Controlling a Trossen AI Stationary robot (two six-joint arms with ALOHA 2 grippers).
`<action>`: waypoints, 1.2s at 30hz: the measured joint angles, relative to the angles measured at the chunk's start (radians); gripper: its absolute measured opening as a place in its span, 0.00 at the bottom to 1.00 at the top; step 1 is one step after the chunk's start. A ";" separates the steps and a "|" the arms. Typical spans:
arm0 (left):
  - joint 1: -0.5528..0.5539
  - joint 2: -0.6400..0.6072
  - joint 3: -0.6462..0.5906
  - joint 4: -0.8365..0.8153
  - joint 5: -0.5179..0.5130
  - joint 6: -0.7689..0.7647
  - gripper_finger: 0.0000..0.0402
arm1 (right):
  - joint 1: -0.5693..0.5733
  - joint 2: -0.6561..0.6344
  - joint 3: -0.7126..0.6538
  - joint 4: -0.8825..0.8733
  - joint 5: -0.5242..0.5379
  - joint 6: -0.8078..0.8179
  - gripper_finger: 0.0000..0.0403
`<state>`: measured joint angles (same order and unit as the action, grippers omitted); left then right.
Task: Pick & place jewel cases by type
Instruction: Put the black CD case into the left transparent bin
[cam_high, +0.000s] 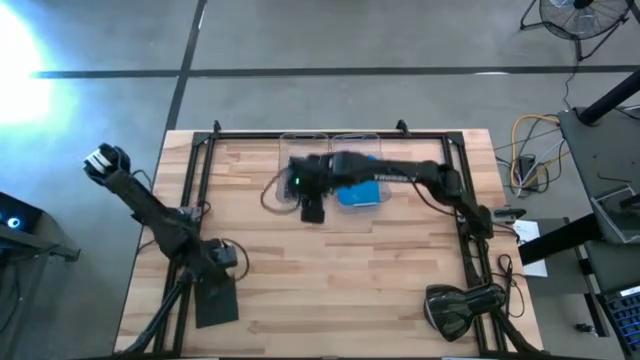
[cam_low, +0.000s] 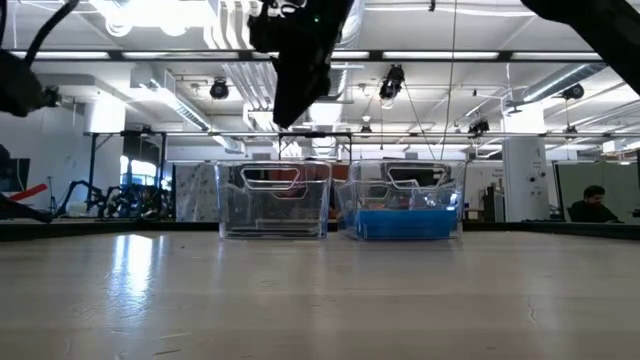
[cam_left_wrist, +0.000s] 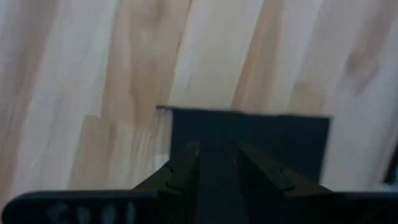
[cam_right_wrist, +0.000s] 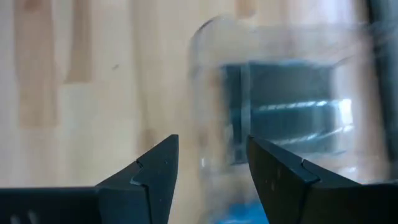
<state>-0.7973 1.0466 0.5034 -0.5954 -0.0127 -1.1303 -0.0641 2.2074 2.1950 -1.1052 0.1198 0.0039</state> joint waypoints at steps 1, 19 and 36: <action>-0.012 0.020 0.000 0.001 0.004 0.008 0.21 | 0.019 -0.002 -0.020 0.000 0.000 0.031 0.46; 0.076 0.363 -0.002 0.454 -0.626 0.347 0.21 | 0.257 -0.013 -0.179 0.069 0.044 0.643 0.43; -0.001 0.060 0.135 -0.149 -0.193 -0.006 0.21 | 0.302 -0.013 -0.407 0.484 -0.140 0.847 0.43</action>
<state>-0.7987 1.1070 0.6385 -0.7447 -0.2057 -1.1366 0.2377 2.1944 1.7884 -0.6208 -0.0207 0.8505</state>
